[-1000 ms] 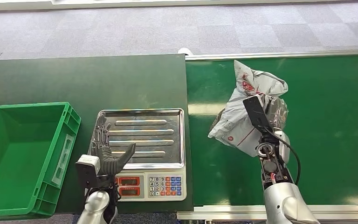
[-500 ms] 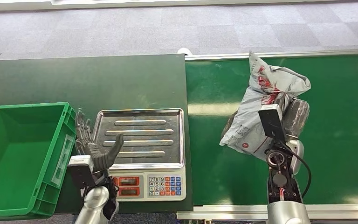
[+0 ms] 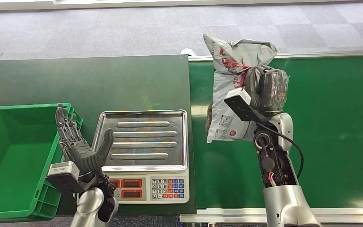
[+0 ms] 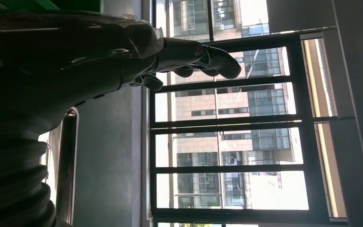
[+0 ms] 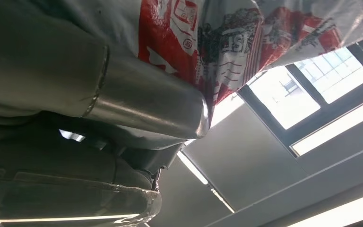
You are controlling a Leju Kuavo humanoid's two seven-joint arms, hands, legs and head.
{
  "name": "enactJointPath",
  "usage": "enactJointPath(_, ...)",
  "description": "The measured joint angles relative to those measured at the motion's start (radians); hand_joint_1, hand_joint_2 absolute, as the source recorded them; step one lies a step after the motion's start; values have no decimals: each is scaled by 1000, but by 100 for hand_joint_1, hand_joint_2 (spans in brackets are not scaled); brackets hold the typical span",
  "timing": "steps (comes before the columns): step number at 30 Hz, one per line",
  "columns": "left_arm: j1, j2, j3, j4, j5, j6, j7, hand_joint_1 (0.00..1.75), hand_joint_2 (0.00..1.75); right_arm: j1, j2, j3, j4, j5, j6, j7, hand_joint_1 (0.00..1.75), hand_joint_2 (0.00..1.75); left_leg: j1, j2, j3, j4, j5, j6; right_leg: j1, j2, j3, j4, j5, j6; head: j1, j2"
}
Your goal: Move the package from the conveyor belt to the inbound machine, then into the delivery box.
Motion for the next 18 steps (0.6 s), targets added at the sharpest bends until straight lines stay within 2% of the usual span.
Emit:
enactJointPath(7,5,0,3,-18,6,23,0,0,175,-63,21,64,56,46,11,-5,175,0,0,2,-2,0,0,0,0,2,-1,0,0,0,0,0)
enactJointPath(13,8,0,10,-16,31,-4,0,0,175,-191,101,221,219,161,21,18,175,0,3,3,-1,0,0,-1,3,3,-1,0,0,-1,0,0)
enactJointPath(18,4,-1,17,6,43,-37,0,0,175,-239,158,364,361,238,27,18,175,0,4,3,-1,0,0,-1,4,3,-2,0,0,-1,0,0)
